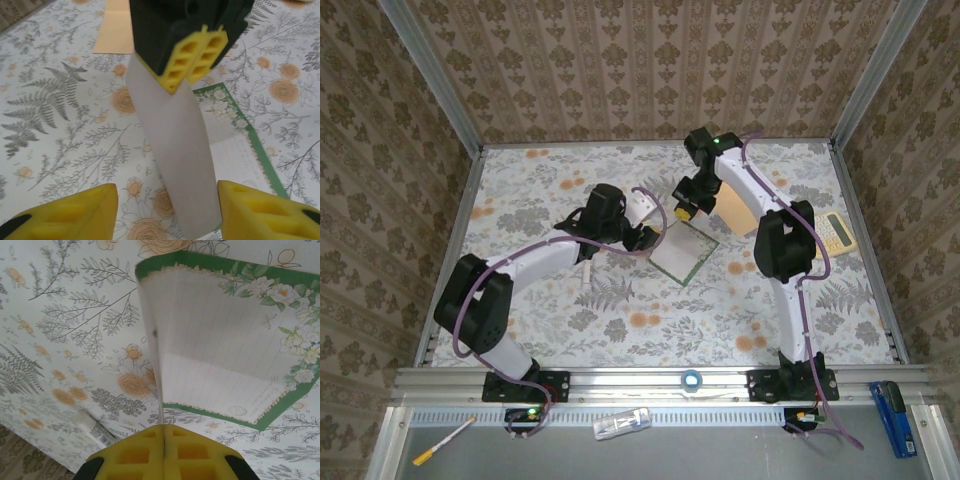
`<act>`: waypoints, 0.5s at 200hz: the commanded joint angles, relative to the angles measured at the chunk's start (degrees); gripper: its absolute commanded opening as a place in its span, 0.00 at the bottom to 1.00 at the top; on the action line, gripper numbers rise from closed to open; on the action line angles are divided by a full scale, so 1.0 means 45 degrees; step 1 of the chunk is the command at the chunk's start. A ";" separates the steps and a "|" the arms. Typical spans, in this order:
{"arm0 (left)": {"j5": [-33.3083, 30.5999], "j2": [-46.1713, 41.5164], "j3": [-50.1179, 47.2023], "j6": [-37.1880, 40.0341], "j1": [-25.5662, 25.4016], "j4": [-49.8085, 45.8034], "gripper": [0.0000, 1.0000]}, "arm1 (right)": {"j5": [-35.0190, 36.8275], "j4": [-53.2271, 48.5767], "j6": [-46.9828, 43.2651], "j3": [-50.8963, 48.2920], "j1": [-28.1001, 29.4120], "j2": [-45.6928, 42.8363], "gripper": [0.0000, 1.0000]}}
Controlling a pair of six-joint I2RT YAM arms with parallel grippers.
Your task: Place the letter into the envelope and seal it
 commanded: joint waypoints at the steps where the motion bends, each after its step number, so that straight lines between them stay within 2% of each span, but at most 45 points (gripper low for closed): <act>1: -0.0589 -0.1023 0.0271 -0.0239 0.0243 -0.0647 0.69 | 0.0310 0.0380 -0.0037 -0.0642 0.0150 -0.0835 0.00; 20: -0.0182 -0.1465 0.0249 -0.0800 0.0763 -0.0752 0.85 | 0.0201 0.1232 -0.0204 -0.1466 0.0195 -0.1347 0.00; 49: 0.1029 -0.1890 0.0213 -0.2213 0.1907 -0.0676 0.98 | -0.0020 0.2662 -0.0429 -0.2835 0.0194 -0.2250 0.00; 83: 0.2959 -0.1781 0.0234 -0.3882 0.3264 -0.0131 1.00 | -0.0817 0.5386 -0.0641 -0.5080 0.0148 -0.3705 0.00; 100: 0.3293 -0.1449 0.0505 -0.4365 0.3518 -0.0340 1.00 | -0.1178 0.6815 -0.0578 -0.6301 0.0024 -0.4348 0.00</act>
